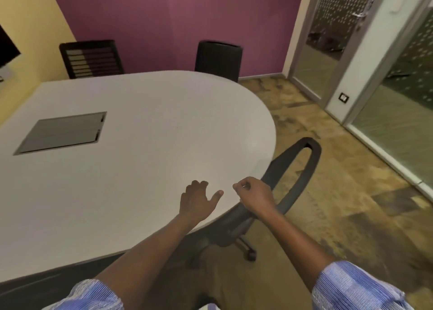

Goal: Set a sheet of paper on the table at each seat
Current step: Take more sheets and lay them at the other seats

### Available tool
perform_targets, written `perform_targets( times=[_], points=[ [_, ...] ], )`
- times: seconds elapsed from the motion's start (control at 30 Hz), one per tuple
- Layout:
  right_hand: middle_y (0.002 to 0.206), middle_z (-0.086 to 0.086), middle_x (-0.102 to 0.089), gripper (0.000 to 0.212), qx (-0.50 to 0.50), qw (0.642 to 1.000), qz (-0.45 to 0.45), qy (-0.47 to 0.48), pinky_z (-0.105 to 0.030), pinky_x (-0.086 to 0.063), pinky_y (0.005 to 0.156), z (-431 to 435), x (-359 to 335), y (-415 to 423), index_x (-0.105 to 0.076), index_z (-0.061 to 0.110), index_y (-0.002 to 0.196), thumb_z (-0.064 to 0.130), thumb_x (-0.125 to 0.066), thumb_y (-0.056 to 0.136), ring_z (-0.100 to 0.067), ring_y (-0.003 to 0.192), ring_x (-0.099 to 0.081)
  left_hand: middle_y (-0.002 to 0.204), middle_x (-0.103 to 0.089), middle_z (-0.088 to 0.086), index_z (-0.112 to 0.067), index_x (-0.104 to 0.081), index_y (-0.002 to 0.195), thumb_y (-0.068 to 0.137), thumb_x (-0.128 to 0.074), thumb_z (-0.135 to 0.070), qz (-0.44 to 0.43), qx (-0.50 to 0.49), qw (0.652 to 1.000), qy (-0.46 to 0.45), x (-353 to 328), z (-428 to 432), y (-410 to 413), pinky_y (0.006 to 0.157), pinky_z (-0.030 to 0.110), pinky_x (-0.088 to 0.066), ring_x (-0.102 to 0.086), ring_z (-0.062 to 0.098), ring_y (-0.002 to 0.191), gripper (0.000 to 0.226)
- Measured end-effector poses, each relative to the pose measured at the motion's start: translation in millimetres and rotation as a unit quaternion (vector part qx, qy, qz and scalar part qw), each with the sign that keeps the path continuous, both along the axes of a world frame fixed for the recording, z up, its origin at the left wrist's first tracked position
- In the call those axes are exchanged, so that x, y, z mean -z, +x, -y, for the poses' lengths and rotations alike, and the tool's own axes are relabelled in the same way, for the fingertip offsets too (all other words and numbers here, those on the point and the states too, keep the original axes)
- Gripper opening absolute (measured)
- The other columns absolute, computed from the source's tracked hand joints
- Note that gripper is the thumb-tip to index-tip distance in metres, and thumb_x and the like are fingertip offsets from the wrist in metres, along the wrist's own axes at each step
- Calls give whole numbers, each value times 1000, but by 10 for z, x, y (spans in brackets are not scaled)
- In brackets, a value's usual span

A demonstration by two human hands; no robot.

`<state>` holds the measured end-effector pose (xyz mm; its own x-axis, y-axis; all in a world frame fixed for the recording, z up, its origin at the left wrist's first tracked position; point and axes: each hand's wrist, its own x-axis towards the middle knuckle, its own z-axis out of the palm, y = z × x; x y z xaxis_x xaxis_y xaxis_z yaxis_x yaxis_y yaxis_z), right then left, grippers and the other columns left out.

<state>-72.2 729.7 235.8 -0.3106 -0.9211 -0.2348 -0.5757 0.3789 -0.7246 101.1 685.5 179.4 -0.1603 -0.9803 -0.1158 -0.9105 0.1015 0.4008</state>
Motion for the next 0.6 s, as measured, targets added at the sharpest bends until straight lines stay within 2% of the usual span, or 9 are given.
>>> perform_targets(
  times=[0.07, 0.17, 0.3, 0.6],
  points=[
    [94, 10, -64, 28, 9, 1000, 9, -15, -37, -57, 86, 37, -60, -276, -68, 21, 104, 47, -60, 95, -16, 94, -67, 129, -58, 8, -17, -54, 136, 91, -41, -72, -7, -5, 1000, -5, -39, 89, -236, 98, 44, -48, -55, 28, 120, 71],
    [85, 7, -71, 26, 16, 999, 21, -24, -39, -61, 77, 169, -87, -670, -67, 24, 96, 49, -60, 94, -15, 78, -71, 130, -58, 8, -17, -55, 135, 91, -43, -71, -28, -21, 999, -4, -68, 282, -587, 99, 44, -47, -55, 28, 121, 71],
    [90, 7, -70, 24, 6, 1000, 5, -22, -35, -58, 75, 495, -99, -1233, -66, 24, 94, 47, -61, 94, -16, 82, -72, 130, -58, 8, -17, -57, 134, 89, -47, -71, -76, -59, 995, 11, 3, 677, -1088, 99, 44, -48, -56, 28, 121, 71],
    [85, 9, -68, 23, -82, 996, -42, 11, -24, -50, 64, 1741, -41, -2508, -68, 24, 95, 46, -62, 94, -12, 81, -68, 127, -60, 10, -17, -60, 128, 87, -49, -73, -153, -154, 975, 53, 377, 1803, -2333, 98, 46, -50, -60, 30, 117, 71]
  ],
)
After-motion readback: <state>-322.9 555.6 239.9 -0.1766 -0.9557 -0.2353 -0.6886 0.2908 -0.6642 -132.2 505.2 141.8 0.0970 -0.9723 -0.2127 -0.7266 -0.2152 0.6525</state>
